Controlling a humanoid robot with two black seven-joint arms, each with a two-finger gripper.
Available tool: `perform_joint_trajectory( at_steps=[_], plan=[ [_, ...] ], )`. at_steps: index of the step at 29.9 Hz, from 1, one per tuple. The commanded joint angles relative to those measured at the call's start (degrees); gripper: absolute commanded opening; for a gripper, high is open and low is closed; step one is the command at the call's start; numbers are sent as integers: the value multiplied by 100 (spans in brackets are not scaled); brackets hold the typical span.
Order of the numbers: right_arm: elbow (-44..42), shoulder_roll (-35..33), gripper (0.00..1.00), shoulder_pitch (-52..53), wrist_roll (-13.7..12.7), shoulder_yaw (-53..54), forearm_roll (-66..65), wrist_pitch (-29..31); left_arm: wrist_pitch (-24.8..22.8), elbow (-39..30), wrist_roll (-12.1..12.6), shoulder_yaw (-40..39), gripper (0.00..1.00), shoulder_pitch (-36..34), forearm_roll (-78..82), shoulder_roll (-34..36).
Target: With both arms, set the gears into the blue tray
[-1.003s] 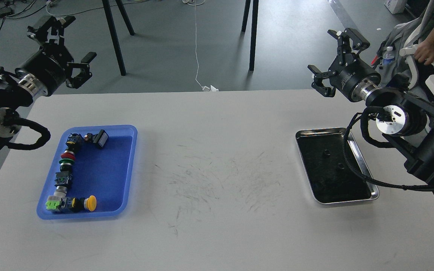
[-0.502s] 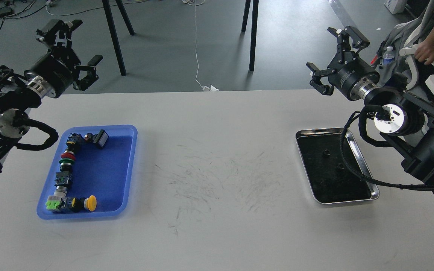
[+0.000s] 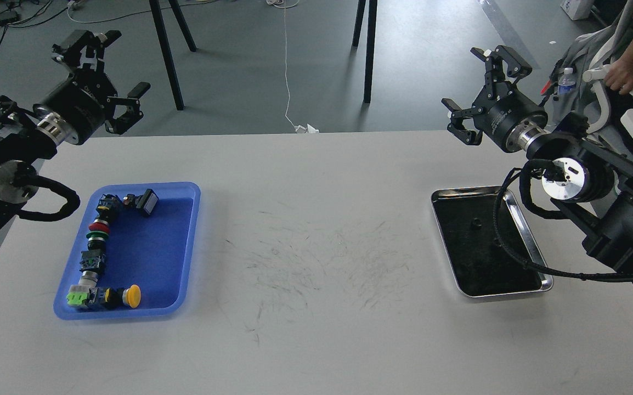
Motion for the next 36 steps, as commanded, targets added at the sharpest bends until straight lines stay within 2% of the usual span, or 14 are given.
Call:
perform_joint_trajectory(
  at_steps=[1,11,17,20,27,36],
  plan=[
    [-6,-3,99,0,0,0,-11,0,9,-17,-1,0,99,0,0,0],
    [12,-12,99,-70,0,9,-12,0,0,-17,-1,0,99,18,0,-9],
    [73,-126,99,-71,-96,-166,-99,26,0,27,-1,0,99,44,0,-35],
    [222,-467,99,8,-193,-570,-187,26,-9,45,-1,0,99,35,9,-71],
    [592,-1171,99,193,-211,-1360,-327,35,-9,54,-9,-9,99,44,35,-97],
    [890,-1760,99,1361,-211,-3215,-1144,324,0,54,-18,-27,99,44,35,-167]
  ],
)
